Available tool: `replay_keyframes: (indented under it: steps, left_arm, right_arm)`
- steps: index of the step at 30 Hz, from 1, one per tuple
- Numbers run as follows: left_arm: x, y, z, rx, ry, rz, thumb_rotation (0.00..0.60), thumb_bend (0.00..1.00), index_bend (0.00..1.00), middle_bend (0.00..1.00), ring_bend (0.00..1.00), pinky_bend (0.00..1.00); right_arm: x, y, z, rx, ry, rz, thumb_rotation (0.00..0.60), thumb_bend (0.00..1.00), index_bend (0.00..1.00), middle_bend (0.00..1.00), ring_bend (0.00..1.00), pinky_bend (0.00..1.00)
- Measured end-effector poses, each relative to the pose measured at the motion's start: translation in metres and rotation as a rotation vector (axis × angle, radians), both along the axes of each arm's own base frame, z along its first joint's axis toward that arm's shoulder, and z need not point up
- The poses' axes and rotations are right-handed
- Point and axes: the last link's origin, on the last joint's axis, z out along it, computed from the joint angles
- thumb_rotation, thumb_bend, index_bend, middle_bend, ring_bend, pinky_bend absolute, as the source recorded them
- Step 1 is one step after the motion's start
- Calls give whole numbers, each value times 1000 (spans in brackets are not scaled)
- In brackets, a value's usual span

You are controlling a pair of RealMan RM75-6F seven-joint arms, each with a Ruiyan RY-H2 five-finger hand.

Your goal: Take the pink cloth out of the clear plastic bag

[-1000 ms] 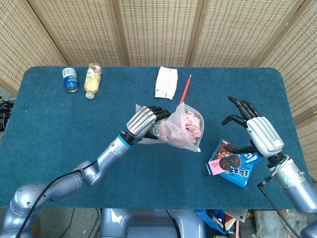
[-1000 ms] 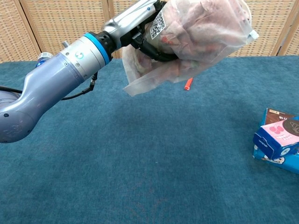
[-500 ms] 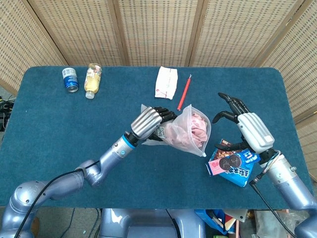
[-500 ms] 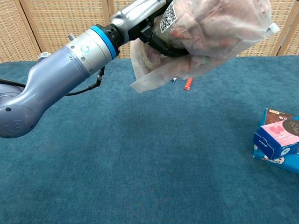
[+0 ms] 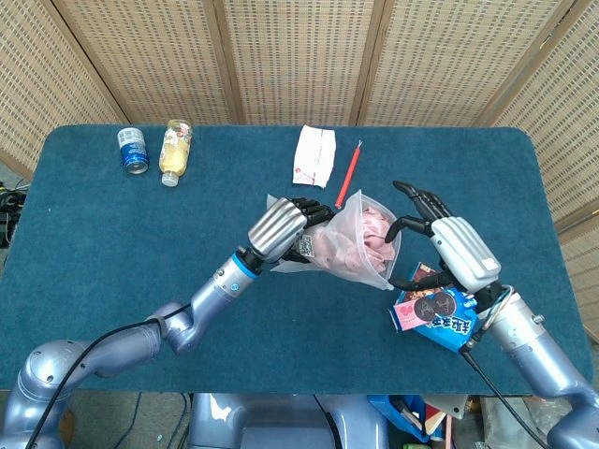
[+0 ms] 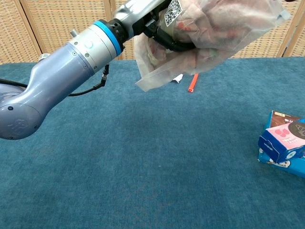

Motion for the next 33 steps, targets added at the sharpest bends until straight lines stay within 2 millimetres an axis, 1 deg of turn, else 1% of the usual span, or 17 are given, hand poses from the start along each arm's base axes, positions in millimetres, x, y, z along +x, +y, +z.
replay_keyframes:
  steps: [12, 17, 20, 22, 25, 33]
  left_arm:
    - [5, -4, -5, -16, 4, -16, 600, 484, 470, 510, 473, 562]
    - [7, -4, -4, -17, -15, -12, 600, 484, 470, 510, 473, 562]
    - [8, -4, -4, -16, -17, -11, 600, 484, 470, 510, 474, 562]
    - [8, -4, -4, -16, -16, -12, 600, 484, 470, 510, 473, 562]
    - [9, -4, -5, -17, -12, -13, 600, 484, 470, 510, 473, 562]
    - [12, -5, -8, -26, -16, -8, 600, 484, 470, 510, 473, 562]
  right_arm:
    - [20, -2, -6, 0, 9, 21, 600, 21, 446, 0, 0, 0]
    - [23, -3, -10, 13, 17, 22, 600, 18, 445, 0, 0, 0]
    - [23, -3, -12, 30, 18, 19, 600, 2, 403, 0, 0, 0]
    - [24, -3, -13, 40, 19, 19, 600, 0, 344, 0, 0, 0]
    - [24, -3, -13, 55, 20, 21, 600, 0, 283, 0, 0, 0]
    - [27, -4, -14, 83, 35, 39, 600, 0, 263, 0, 0, 0]
